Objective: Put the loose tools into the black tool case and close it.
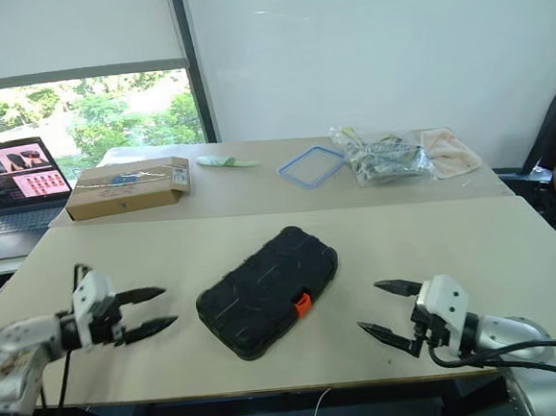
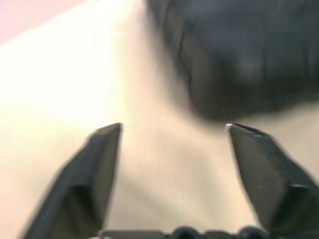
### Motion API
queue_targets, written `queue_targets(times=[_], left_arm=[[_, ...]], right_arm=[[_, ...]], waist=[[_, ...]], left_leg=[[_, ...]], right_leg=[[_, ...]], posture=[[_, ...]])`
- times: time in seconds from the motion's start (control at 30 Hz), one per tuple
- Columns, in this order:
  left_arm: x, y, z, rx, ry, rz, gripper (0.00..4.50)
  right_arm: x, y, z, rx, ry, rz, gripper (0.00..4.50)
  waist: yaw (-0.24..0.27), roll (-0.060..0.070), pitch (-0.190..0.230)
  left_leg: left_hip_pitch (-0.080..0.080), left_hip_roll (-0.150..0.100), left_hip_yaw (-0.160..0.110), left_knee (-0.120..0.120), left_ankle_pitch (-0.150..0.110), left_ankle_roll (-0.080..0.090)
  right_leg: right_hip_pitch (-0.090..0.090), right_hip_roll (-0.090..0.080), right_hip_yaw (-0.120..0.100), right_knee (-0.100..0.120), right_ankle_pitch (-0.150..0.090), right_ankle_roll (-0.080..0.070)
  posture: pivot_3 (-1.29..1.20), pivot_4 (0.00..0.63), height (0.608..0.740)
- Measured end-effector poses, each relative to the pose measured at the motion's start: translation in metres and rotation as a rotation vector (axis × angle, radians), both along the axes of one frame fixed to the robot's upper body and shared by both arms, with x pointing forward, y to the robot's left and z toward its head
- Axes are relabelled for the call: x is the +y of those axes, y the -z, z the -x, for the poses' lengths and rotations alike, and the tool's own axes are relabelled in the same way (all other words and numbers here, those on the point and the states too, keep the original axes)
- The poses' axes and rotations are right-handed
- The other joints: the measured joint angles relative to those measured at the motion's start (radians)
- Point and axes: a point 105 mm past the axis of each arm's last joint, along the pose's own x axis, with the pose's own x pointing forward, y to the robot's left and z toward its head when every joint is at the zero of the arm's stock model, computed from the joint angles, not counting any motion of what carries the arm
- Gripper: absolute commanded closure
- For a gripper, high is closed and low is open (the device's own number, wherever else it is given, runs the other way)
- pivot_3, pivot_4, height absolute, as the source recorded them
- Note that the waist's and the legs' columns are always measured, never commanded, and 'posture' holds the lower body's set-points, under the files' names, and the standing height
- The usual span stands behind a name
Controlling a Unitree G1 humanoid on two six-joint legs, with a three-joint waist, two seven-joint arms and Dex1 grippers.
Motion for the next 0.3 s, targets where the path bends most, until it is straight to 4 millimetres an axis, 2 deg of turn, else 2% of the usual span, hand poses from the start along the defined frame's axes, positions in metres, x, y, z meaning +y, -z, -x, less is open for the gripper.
queue_targets(times=[0.13,0.3], left_arm=[[0.010,0.005,0.008,-0.016,-0.036,-0.032,0.05],[0.007,0.002,0.009,-0.041,-0.038,-0.040,0.05]], right_arm=[[-0.014,0.012,0.000,0.058,0.028,0.008,0.00],[-0.018,0.015,-0.001,0.056,0.040,0.010,0.00]], waist=[[0.011,0.000,0.000],[0.006,0.001,0.001]], left_leg=[[0.000,-0.001,-0.001,0.001,0.000,-0.001],[0.000,0.000,-0.001,0.000,0.002,-0.004]], right_leg=[[0.000,-0.006,-0.001,0.000,0.000,0.000],[0.000,-0.006,-0.001,0.000,0.000,0.000]], posture=[[0.00,0.150,0.740],[0.00,0.150,0.740]])
